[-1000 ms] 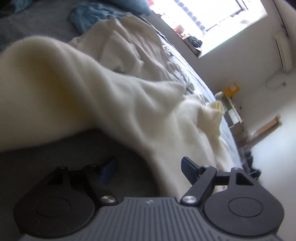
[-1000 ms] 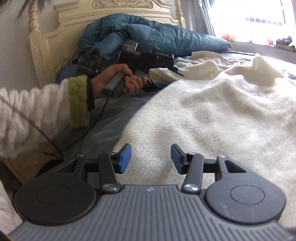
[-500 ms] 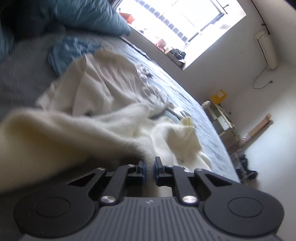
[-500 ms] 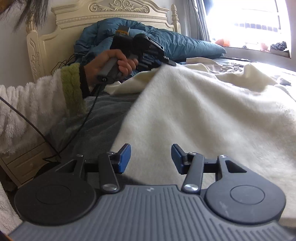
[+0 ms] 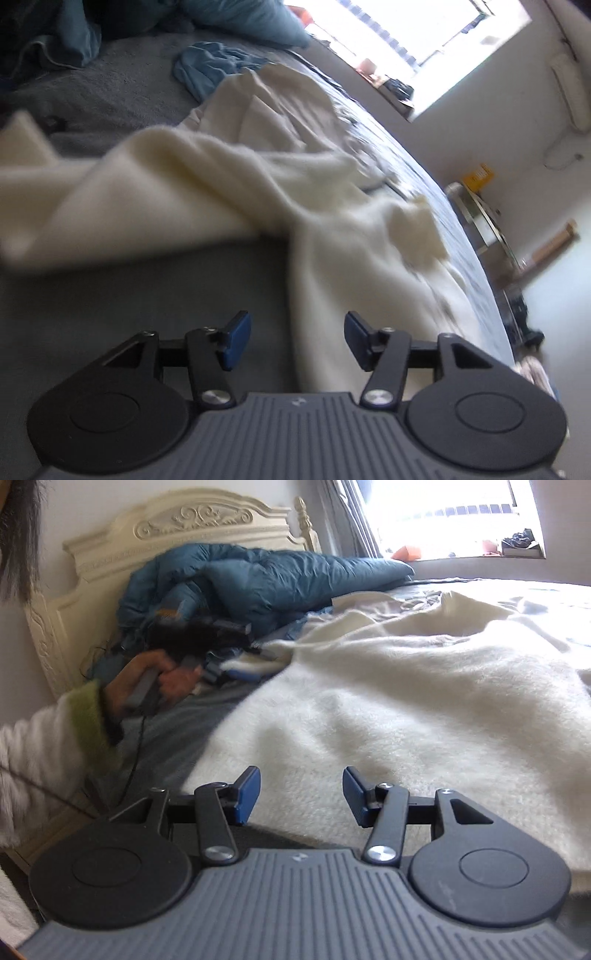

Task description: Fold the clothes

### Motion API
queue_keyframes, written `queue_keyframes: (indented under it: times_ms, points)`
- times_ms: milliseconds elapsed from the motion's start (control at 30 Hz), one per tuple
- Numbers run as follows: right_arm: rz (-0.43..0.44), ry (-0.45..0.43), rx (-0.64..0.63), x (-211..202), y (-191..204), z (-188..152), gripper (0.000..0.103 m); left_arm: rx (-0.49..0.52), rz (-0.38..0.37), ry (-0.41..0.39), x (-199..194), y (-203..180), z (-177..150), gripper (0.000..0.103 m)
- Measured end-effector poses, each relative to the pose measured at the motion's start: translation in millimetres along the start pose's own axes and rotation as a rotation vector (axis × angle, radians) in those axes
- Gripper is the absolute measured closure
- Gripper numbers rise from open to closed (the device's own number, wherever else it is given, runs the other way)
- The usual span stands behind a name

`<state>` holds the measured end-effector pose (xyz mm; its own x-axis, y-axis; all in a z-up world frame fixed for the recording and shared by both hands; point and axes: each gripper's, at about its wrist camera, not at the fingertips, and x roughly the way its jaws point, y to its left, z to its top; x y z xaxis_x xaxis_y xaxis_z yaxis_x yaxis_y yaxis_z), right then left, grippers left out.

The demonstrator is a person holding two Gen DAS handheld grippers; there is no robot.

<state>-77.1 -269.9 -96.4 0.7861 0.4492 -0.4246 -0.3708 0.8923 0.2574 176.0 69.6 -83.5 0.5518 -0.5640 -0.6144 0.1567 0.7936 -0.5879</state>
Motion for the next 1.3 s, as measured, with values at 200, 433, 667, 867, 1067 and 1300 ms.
queue_keyframes:
  times_ms: [200,433,667,867,1067,1300]
  points:
    - [0.04,0.023,-0.279,8,50,-10,0.055,0.046,-0.044,0.01,-59,-7,-80,0.046]
    - [-0.061,0.069,-0.618,52,106,-21,0.075,0.095,-0.039,-0.093,-102,-9,-154,0.046]
    - [-0.162,0.094,-0.573,68,99,-10,0.09,0.215,-0.016,-0.106,-103,-19,-206,0.044]
    - [-0.095,0.09,-0.522,77,90,-5,0.094,0.439,0.033,-0.111,-85,-50,-230,0.039]
    - [-0.005,0.021,-0.229,61,62,24,0.101,0.506,0.033,-0.175,-80,-70,-234,0.038]
    - [0.076,0.029,-0.072,55,44,30,0.101,0.667,0.13,-0.244,-61,-105,-242,0.036]
